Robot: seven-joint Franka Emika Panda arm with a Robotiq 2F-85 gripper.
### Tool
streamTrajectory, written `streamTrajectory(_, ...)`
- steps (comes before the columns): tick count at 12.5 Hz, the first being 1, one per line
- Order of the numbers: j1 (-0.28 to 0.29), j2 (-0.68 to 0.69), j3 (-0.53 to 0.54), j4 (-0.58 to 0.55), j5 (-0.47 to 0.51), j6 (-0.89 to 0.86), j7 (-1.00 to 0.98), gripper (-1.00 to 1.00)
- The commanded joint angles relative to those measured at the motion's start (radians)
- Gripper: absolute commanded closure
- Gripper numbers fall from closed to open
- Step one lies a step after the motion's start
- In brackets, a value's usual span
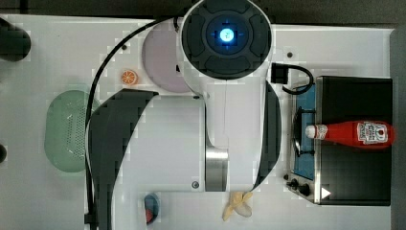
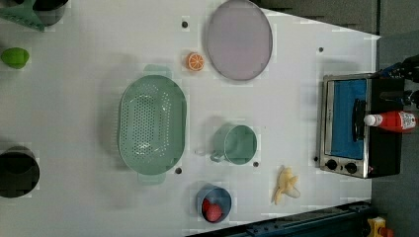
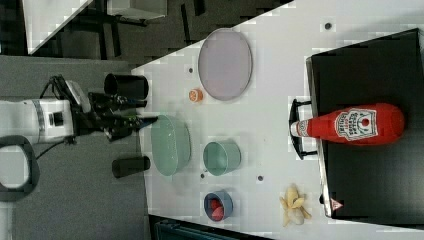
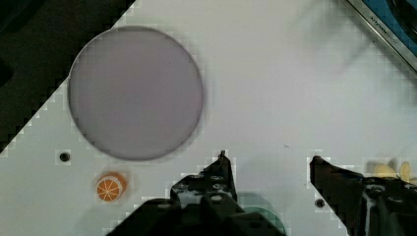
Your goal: Pick Ketchup from oven and place it on table.
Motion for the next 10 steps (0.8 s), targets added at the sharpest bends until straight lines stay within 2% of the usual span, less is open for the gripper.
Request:
streamTrajectory(1, -0.014, -0.348, -0.016, -0.185, -0.009, -0.166, 0.047, -0.58)
streamTrajectory(3, -0.015, -0.348, -0.018, -0.185, -0.009, -0.163, 0.047, -0.99)
streamTrajectory(6, -0.033, -0.345, -0.056, -0.184, -0.013, -0.159, 0.047, -1.0)
streamTrajectory(10, -0.07, -0.307, -0.178, -0.184, -0.013, -0.113, 0.047, -1.0)
